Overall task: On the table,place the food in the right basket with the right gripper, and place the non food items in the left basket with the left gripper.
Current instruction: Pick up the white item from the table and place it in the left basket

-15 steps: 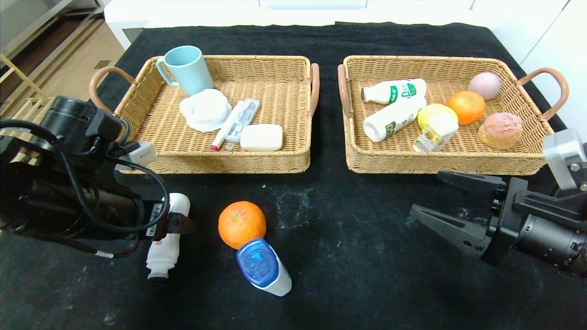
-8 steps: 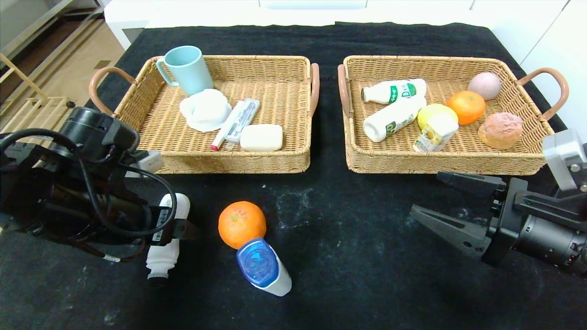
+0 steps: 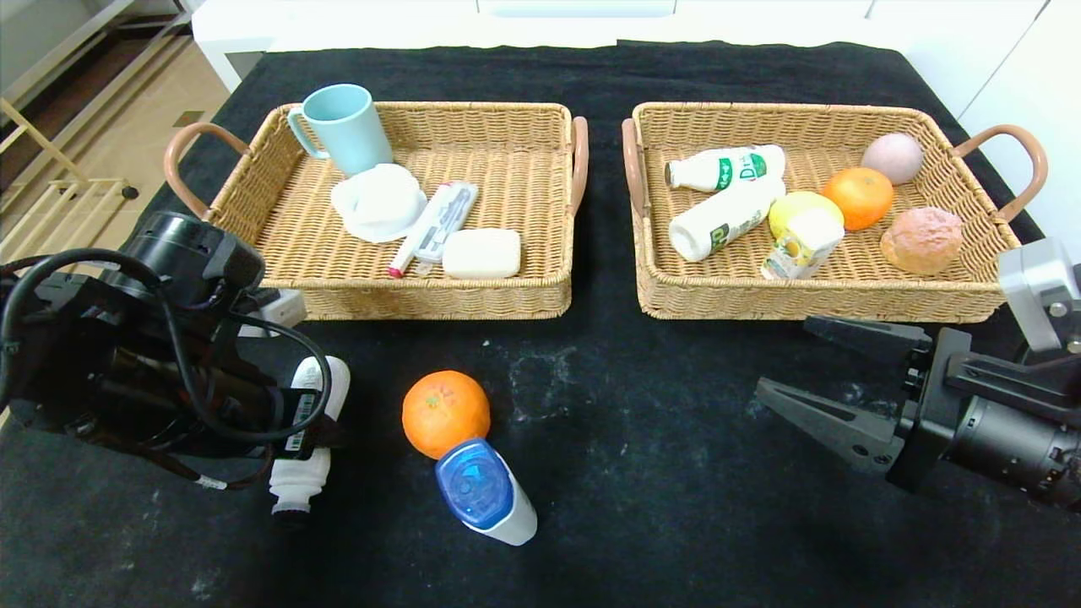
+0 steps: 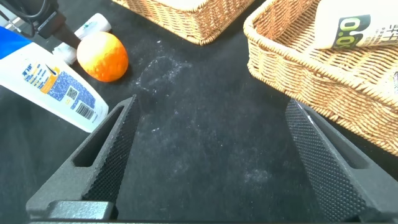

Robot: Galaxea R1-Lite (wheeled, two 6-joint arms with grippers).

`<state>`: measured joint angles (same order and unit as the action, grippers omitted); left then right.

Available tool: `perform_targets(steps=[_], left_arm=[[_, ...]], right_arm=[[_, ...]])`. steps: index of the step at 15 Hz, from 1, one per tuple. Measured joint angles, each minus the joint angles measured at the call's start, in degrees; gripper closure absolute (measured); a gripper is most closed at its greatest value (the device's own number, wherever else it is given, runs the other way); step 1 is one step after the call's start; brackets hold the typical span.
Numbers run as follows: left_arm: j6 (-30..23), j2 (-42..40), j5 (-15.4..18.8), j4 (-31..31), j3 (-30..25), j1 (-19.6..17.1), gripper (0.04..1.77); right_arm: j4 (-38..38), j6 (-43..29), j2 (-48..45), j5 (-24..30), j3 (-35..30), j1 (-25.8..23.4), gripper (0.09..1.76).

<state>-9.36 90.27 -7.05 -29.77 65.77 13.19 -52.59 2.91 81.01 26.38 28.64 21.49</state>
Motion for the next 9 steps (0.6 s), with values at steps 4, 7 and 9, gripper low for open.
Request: perform_targets(steps=[4,7,9], left_arm=[[-0.04,-0.11,0.00,-0.02,-0.01,0.00,1.21],[-0.11,-0.06,-0.02,0.00,-0.09,0.00,1.21],[-0.13,-0.04,-0.02,0.15,-0.44,0.00,1.21]], right_arm=[[0.00,0.04,0.06,-0.01,0.00,0.00,0.14],[0.00,0.04,-0.05,-0.01,-0.17,0.02,0.14],[0.00,0.04,-0.05,0.00,-0.17,0.02,0.14]])
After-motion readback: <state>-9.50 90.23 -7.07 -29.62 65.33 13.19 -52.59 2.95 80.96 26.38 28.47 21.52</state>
